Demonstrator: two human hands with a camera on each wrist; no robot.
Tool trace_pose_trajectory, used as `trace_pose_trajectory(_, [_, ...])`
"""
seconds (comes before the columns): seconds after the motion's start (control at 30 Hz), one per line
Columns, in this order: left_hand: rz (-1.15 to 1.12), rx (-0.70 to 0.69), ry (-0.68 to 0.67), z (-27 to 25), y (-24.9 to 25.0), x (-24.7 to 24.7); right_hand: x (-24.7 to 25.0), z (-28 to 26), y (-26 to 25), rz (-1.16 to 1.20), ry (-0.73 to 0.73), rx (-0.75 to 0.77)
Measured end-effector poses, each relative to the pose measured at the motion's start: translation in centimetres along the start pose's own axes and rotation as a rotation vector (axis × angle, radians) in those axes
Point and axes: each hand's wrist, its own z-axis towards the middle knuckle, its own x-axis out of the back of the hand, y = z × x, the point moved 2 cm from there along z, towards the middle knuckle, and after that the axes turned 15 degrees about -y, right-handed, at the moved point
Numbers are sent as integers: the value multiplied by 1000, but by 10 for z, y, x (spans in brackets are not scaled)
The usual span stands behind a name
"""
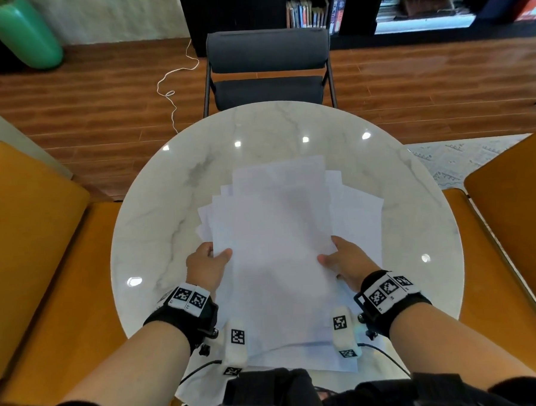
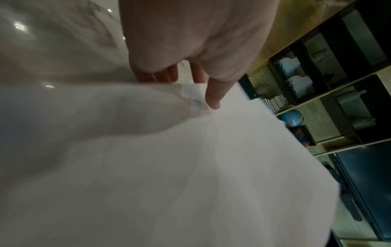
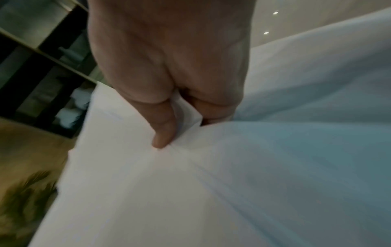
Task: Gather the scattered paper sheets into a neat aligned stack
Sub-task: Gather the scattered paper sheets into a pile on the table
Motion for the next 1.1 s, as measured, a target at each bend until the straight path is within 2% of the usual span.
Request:
trace_pose_trajectory(0.07, [-101, 31, 76, -5, -2, 2, 4, 0, 10, 180, -14, 44])
trace_pose_trajectory(0.13, [-251, 36, 4, -6, -5, 2, 4, -4, 12, 285, -53, 81])
trace_pose_trajectory(0.2, [-228, 30, -100, -3, -9, 2, 3, -7, 8, 305, -114, 94])
trace_pose_trajectory(0.33, [-130, -45, -201, -4, -5, 8, 3, -14, -3, 72, -272, 40])
trace_pose_trajectory(0.4, [-84, -71, -285, -1, -7, 12, 5, -14, -6, -12, -281, 36])
trace_pose_trajectory(0.53, [-145, -74, -426, -8, -4, 10, -10, -13, -11, 75, -141, 119])
trace_pose_trajectory(0.6, [-224, -33, -484, -6, -8, 7, -20, -13, -9, 61, -129, 124])
trace_pose_trajectory(0.67, [-215, -1, -406, -1, -11, 8, -23, -15, -8, 46, -75, 106])
trace_pose_trajectory(0.73, [-102, -3, -242, 5, -12, 14, -13, -20, -5, -24, 170, 75])
trace_pose_trajectory(0.8, [-7, -16, -120, 7, -10, 19, 8, -31, -2, -213, 528, -79])
trace_pose_trajectory(0.87, [61, -19, -68, 10, -6, 25, 25, -45, 7, -196, 699, -234])
trace_pose_trajectory(1.0, [196, 20, -73, 17, -5, 32, 37, -51, 21, -41, 703, -359])
trace_pose_trajectory(1.1, [173, 14, -140, 16, 0, 26, 34, -37, 25, -63, 591, -344])
